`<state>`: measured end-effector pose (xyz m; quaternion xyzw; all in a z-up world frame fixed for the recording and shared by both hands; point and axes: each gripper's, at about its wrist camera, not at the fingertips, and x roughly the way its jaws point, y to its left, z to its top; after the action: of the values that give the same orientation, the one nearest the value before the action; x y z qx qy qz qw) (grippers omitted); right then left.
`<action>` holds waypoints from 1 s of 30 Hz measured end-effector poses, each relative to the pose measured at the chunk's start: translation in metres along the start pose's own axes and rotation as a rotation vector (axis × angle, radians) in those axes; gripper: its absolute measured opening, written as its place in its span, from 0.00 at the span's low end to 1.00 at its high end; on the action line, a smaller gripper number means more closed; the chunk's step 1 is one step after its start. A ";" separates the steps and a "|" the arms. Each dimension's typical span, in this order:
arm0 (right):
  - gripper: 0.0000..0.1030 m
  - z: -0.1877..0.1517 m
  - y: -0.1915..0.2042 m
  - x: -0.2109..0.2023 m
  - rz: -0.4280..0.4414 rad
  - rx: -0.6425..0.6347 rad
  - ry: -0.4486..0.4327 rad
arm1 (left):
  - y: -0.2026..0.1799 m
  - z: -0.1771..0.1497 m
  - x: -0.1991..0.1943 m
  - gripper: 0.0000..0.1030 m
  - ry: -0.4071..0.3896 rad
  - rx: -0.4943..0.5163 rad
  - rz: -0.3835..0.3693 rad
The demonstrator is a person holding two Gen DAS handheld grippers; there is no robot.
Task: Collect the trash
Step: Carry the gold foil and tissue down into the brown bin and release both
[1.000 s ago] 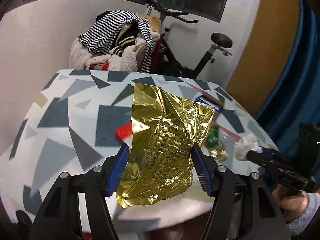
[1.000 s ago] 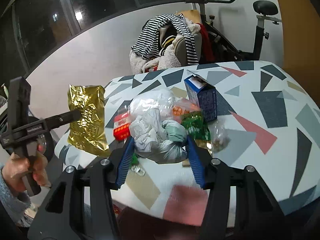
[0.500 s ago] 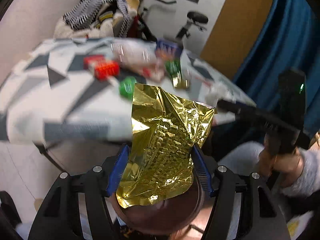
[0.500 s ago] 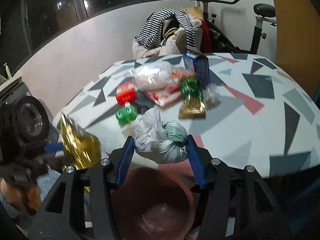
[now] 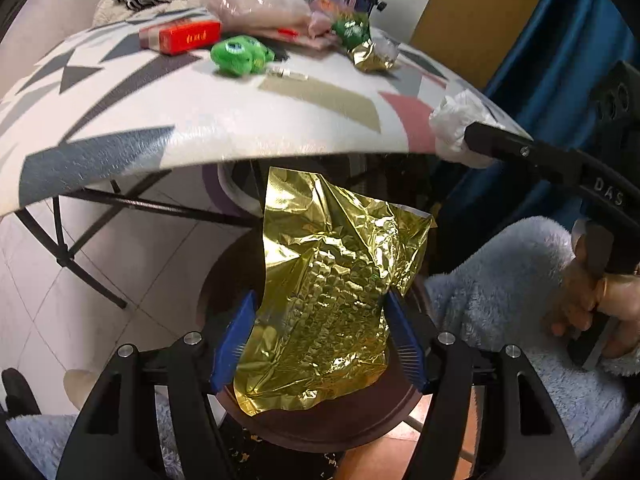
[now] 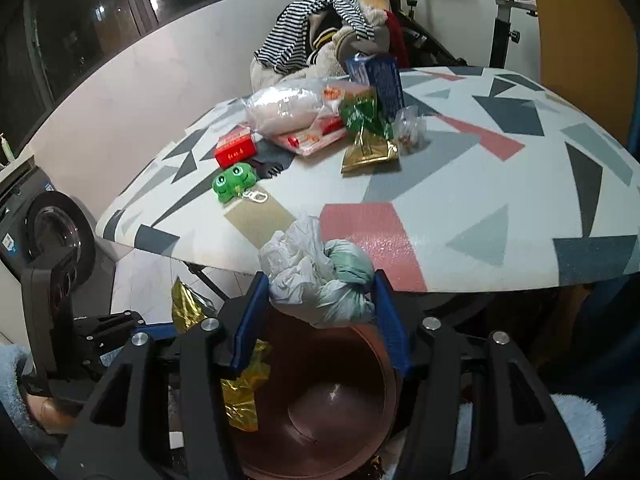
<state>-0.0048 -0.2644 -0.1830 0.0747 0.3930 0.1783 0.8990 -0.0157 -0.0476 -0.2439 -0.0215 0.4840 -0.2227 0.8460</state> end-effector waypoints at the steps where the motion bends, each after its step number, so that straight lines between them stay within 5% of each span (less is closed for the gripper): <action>1: 0.52 0.000 0.000 0.001 0.001 0.000 0.002 | 0.002 0.000 0.002 0.62 0.006 -0.006 -0.001; 9: 0.53 -0.002 0.002 0.005 0.003 -0.009 0.018 | 0.006 0.001 0.001 0.65 0.010 -0.029 -0.027; 12: 0.53 -0.002 0.003 0.006 0.004 -0.014 0.023 | 0.005 0.000 0.003 0.78 0.021 -0.033 -0.048; 16: 0.53 -0.003 0.004 0.008 0.003 -0.015 0.034 | 0.000 0.000 0.000 0.83 0.008 -0.012 -0.030; 30: 0.53 -0.024 0.039 0.050 -0.031 -0.208 0.221 | 0.033 0.012 -0.080 0.93 -0.329 -0.169 0.143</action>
<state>-0.0013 -0.2100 -0.2229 -0.0449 0.4699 0.2112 0.8559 -0.0285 0.0116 -0.1808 -0.0940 0.3565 -0.1140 0.9225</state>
